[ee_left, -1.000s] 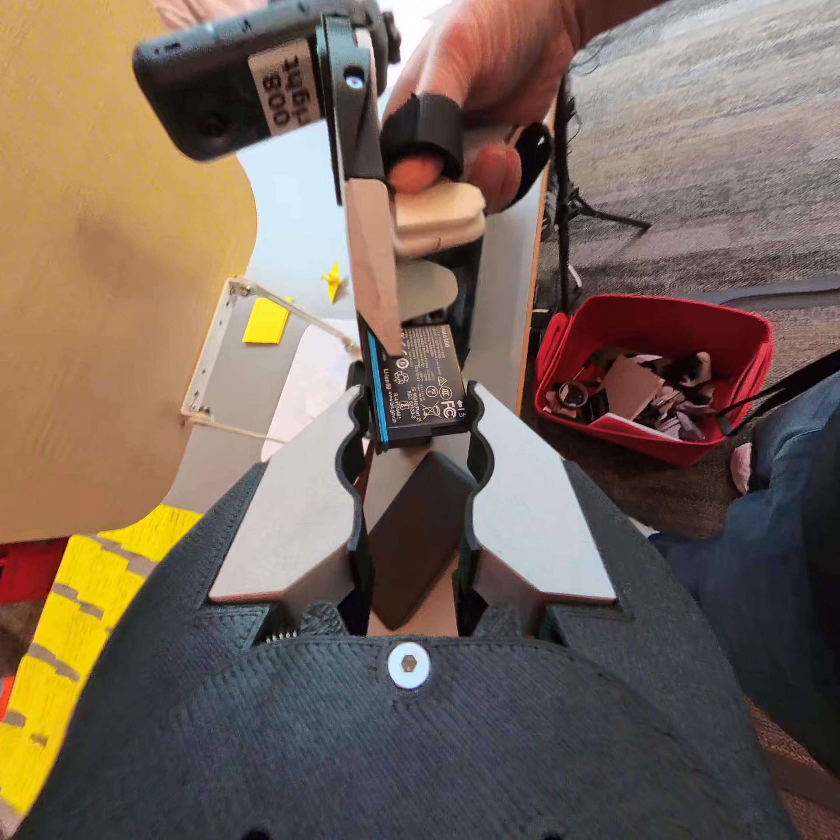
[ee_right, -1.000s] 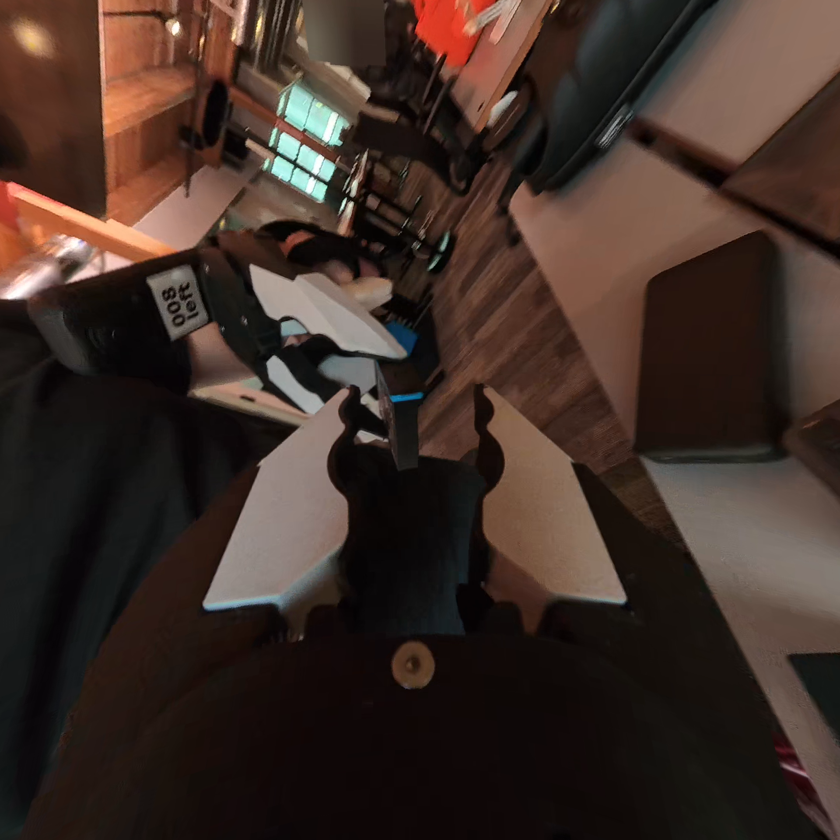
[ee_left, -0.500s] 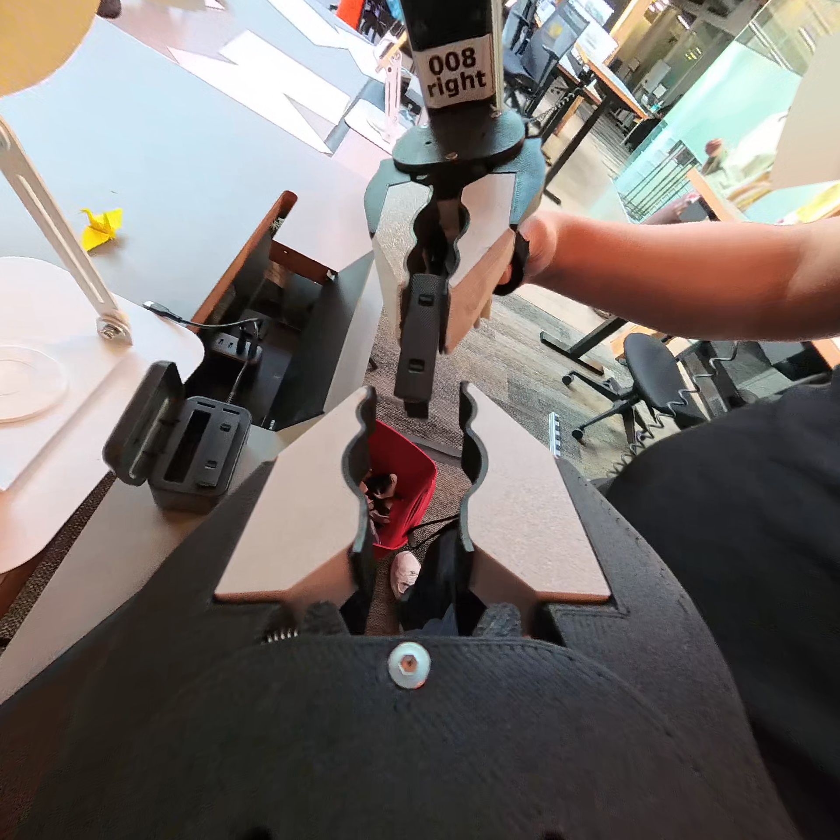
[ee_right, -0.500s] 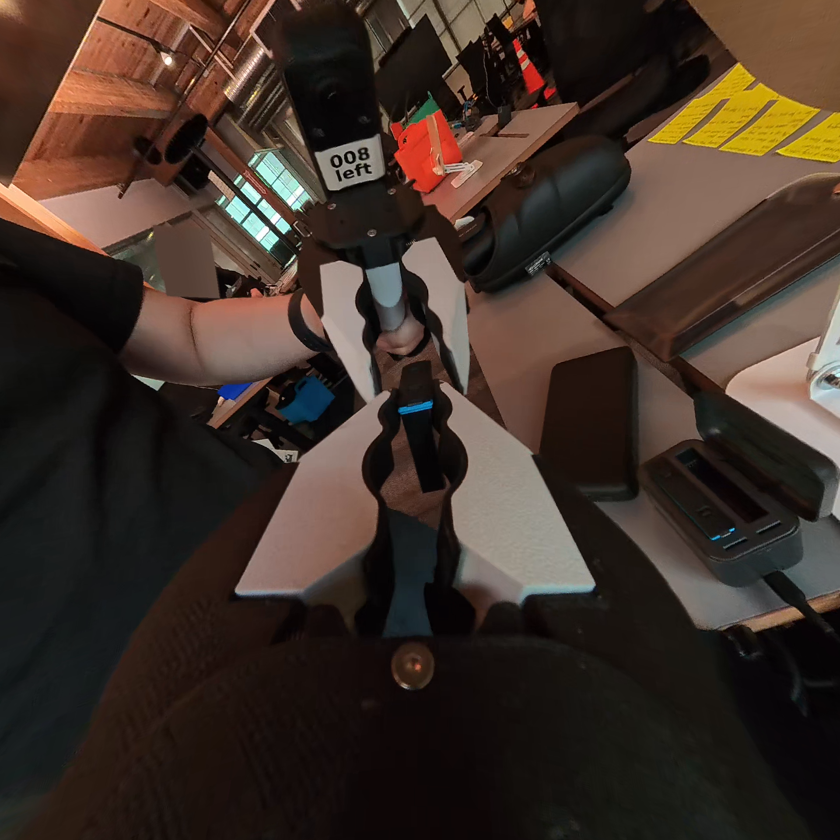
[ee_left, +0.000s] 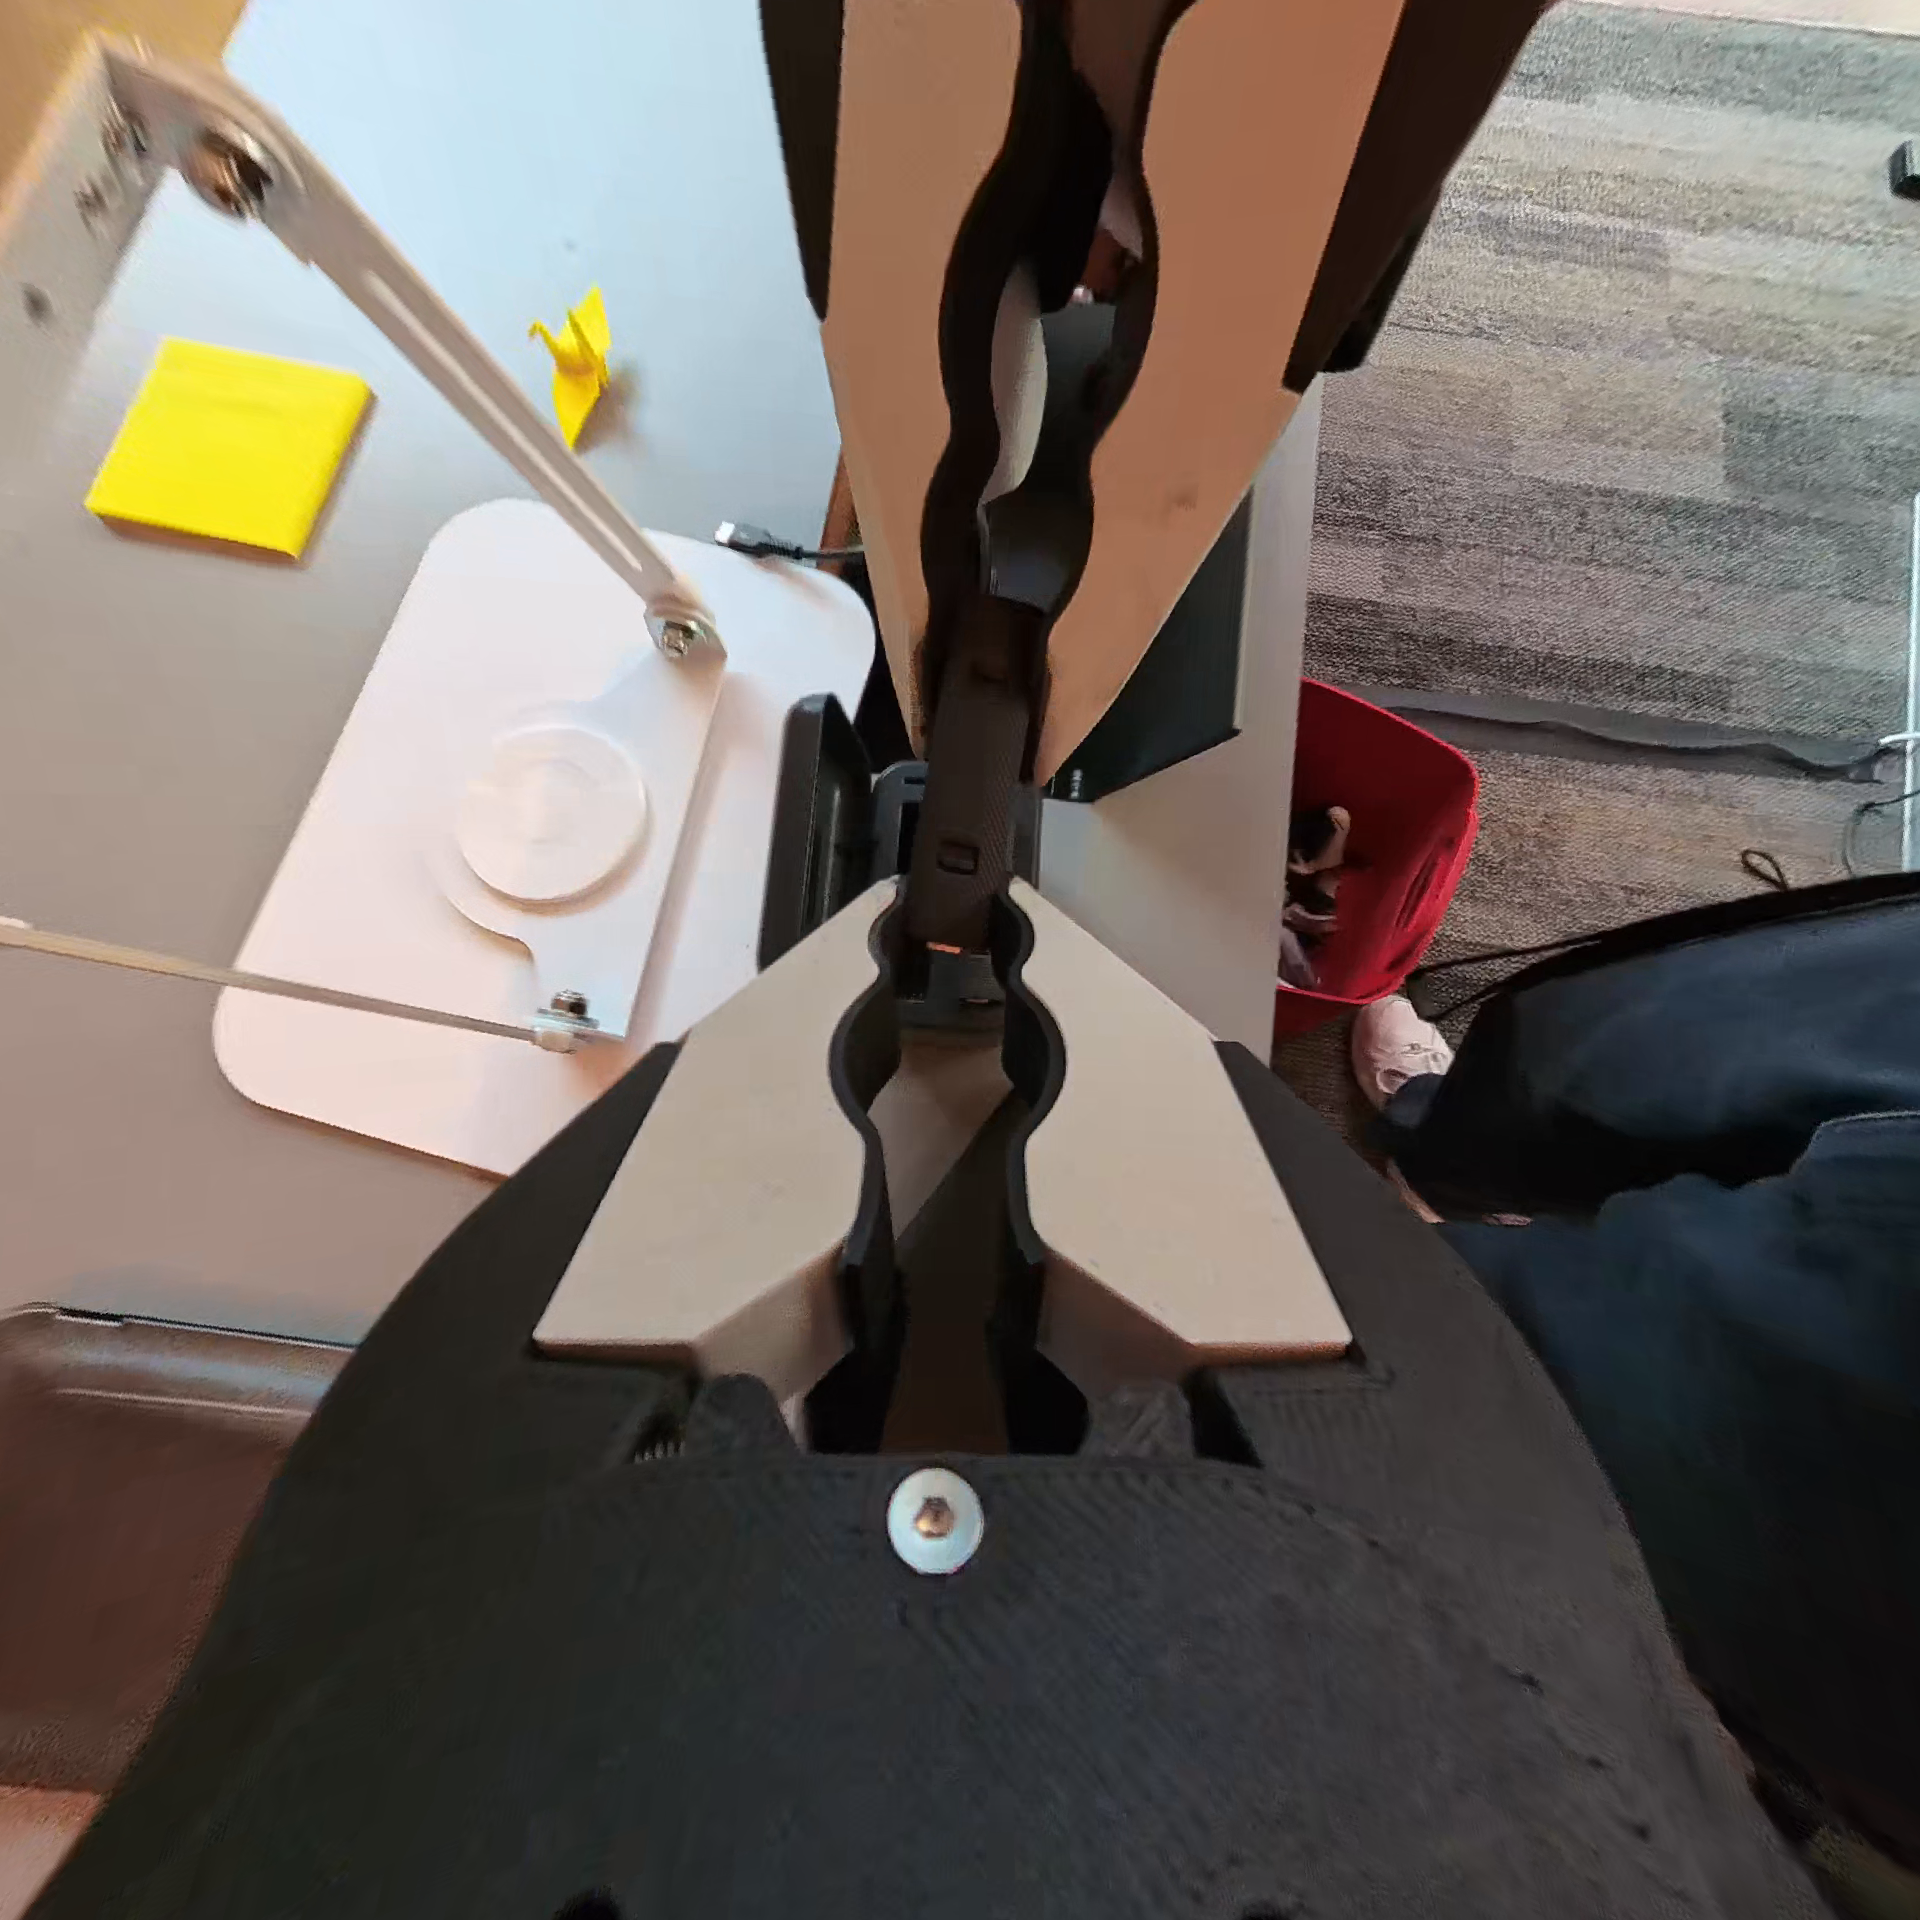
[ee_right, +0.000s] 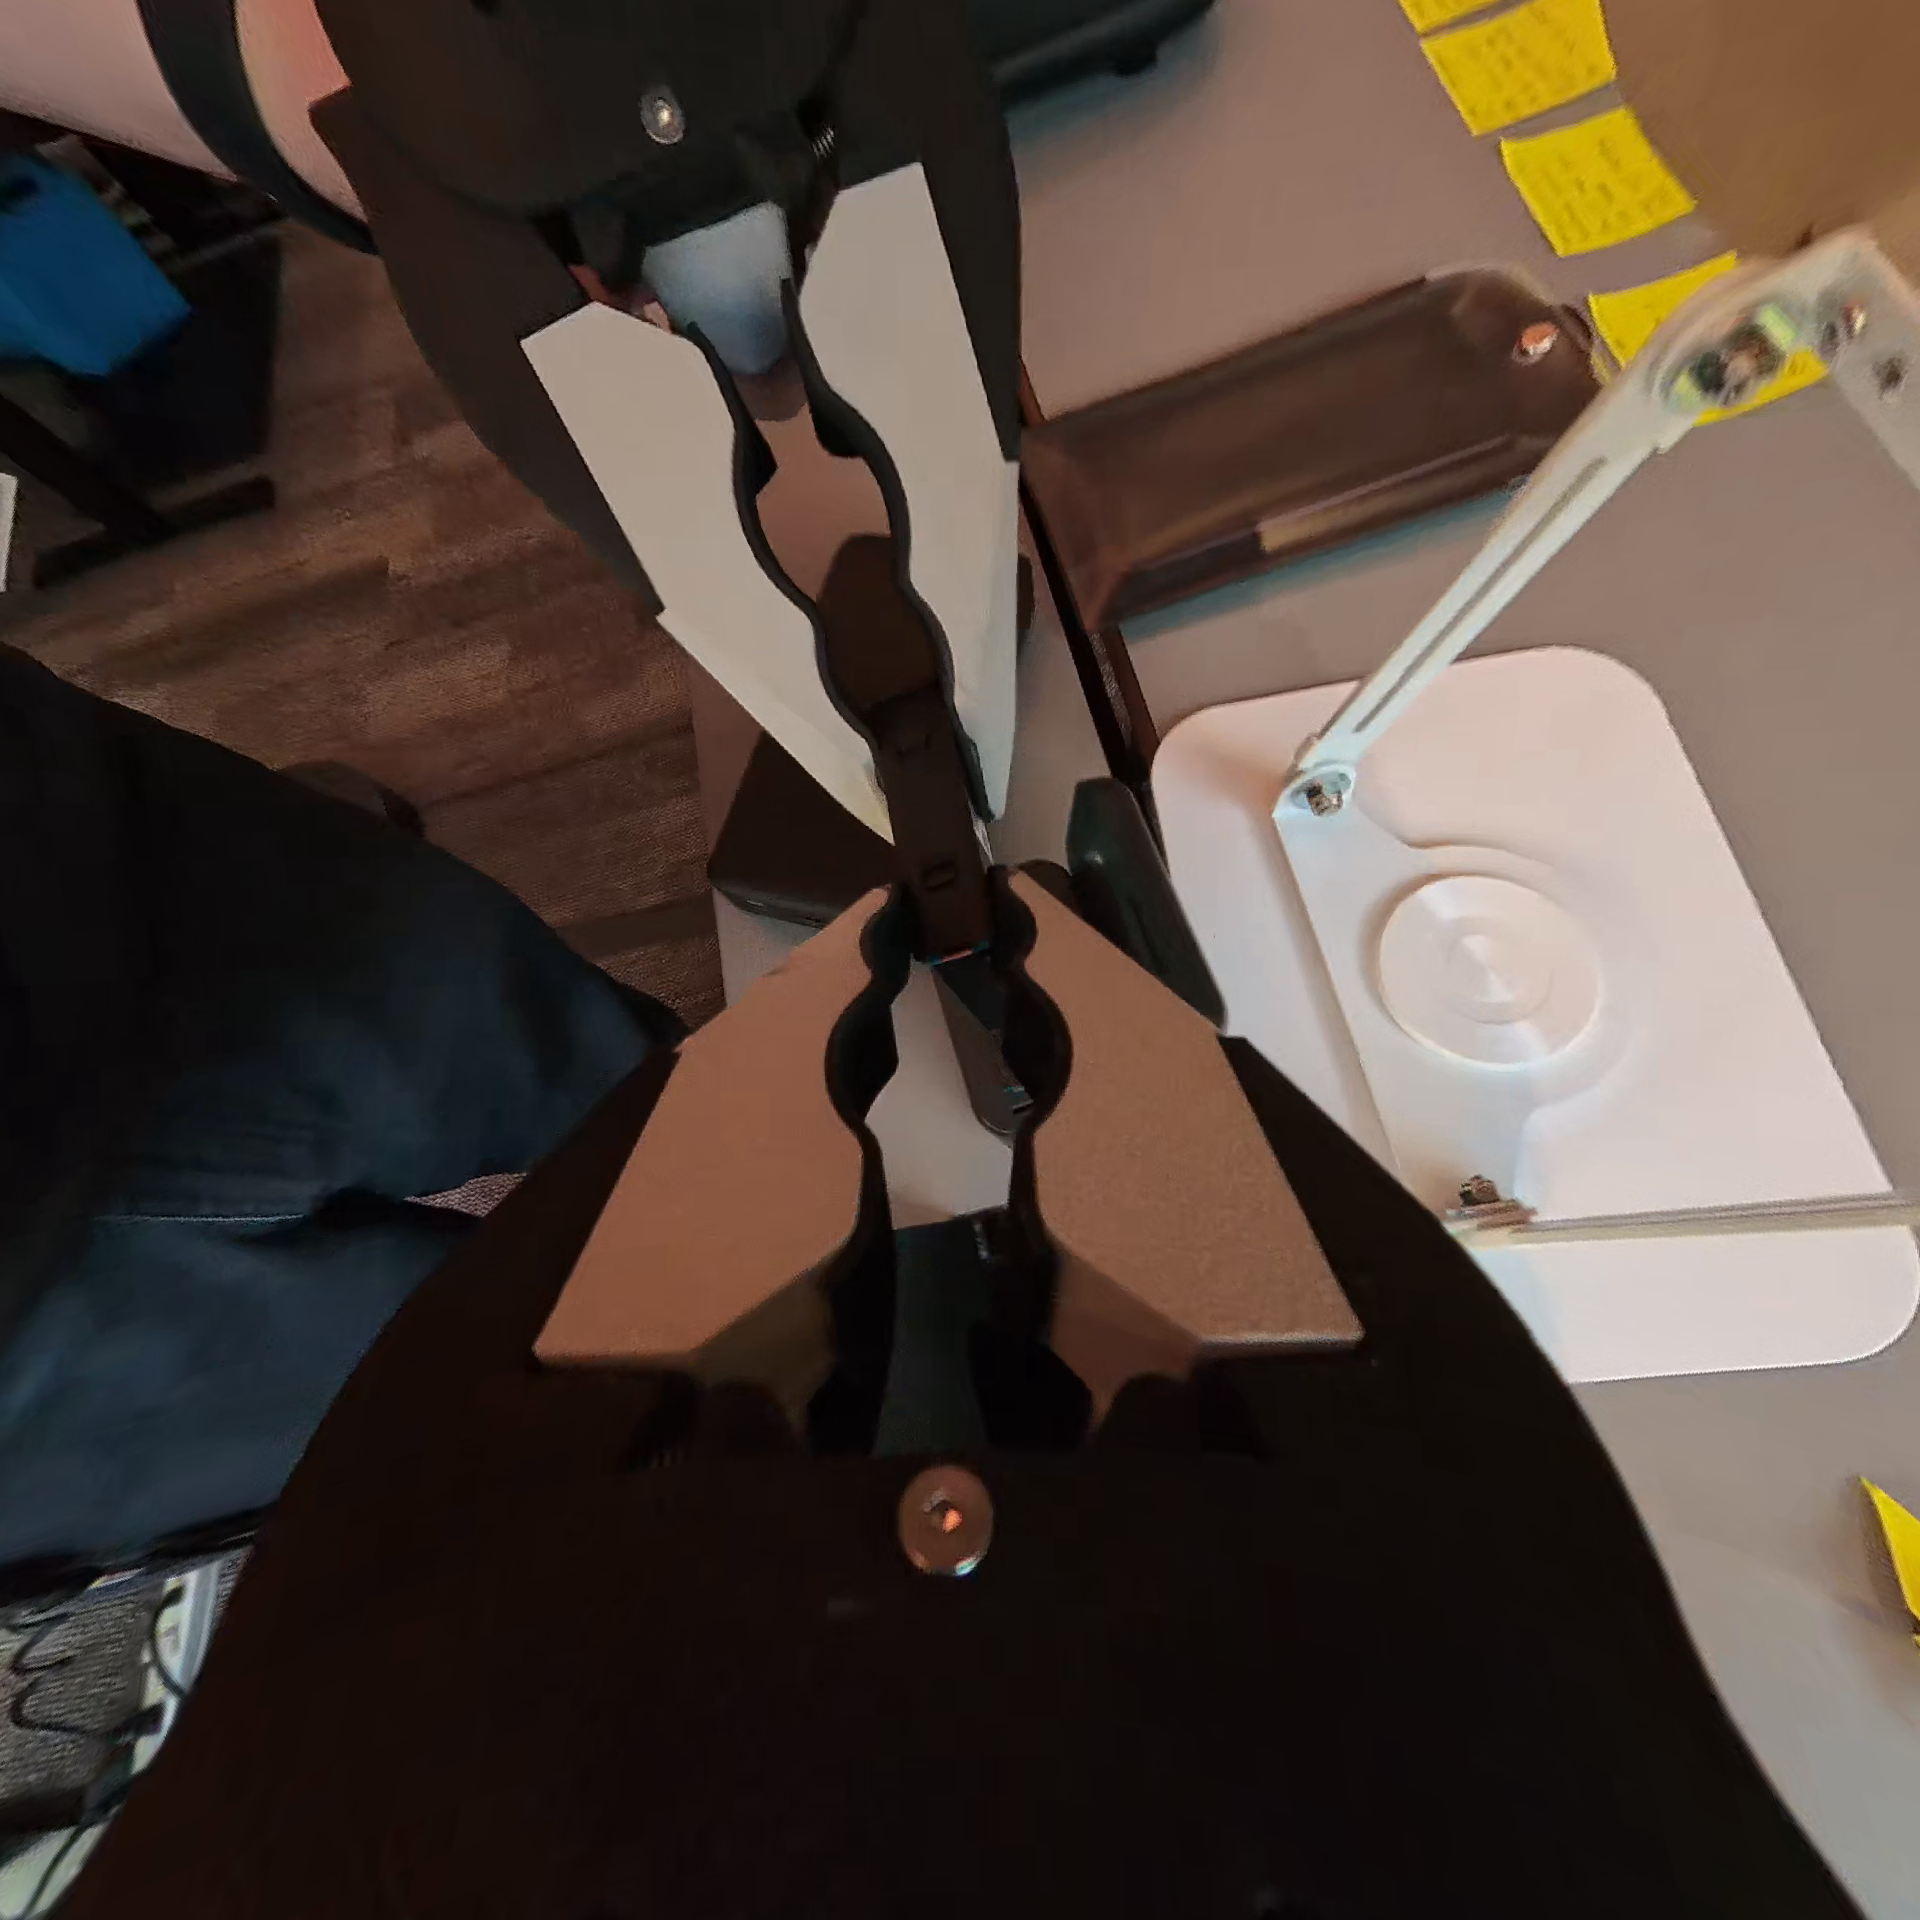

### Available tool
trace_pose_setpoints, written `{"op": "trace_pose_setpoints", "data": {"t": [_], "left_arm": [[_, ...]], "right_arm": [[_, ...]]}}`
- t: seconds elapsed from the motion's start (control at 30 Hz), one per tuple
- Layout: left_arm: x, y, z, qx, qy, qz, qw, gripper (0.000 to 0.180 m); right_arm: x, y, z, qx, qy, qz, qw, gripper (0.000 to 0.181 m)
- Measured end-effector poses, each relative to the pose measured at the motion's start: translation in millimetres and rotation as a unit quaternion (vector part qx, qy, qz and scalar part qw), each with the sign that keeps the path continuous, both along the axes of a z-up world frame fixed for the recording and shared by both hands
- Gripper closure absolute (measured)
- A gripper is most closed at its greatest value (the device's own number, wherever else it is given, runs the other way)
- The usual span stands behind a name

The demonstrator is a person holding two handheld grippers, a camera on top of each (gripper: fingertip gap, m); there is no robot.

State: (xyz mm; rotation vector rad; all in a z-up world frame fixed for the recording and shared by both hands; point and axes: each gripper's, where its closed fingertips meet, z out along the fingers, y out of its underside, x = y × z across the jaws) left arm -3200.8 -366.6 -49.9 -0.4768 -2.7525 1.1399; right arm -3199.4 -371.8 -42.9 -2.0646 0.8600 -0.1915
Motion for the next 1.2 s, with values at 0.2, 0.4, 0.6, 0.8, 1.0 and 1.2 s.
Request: {"op": "trace_pose_setpoints", "data": {"t": [0.2, 0.4, 0.6, 0.8, 1.0, 1.2], "left_arm": [[8.8, -5.1, -34.2, 0.024, -0.023, 0.019, 0.999, 0.168], [7.9, -2.5, -50.4, 0.031, -0.022, 0.027, 0.999, 0.167], [9.9, -8.7, -57.7, 0.037, -0.027, 0.046, 0.998, 0.167], [11.6, -8.2, -58.1, 0.033, -0.012, 0.058, 0.998, 0.166], [10.4, -5.7, -60.8, 0.048, 0.011, 0.055, 0.997, 0.167], [13.9, -8.5, -63.6, 0.065, 0.013, 0.051, 0.996, 0.166]], "right_arm": [[6.4, -8.2, -35.1, -0.015, 0.023, -0.013, 1.0, 0.165], [4.4, -7.0, -50.3, -0.032, 0.029, -0.006, 0.999, 0.166], [5.1, -15.5, -58.3, -0.049, 0.034, -0.01, 0.998, 0.165], [7.8, -13.2, -58.6, -0.046, 0.04, -0.007, 0.998, 0.166], [7.0, -10.9, -65.5, 0.002, 0.098, -0.02, 0.995, 0.164], [9.5, -13.9, -66.6, -0.011, 0.079, -0.026, 0.996, 0.164]]}}
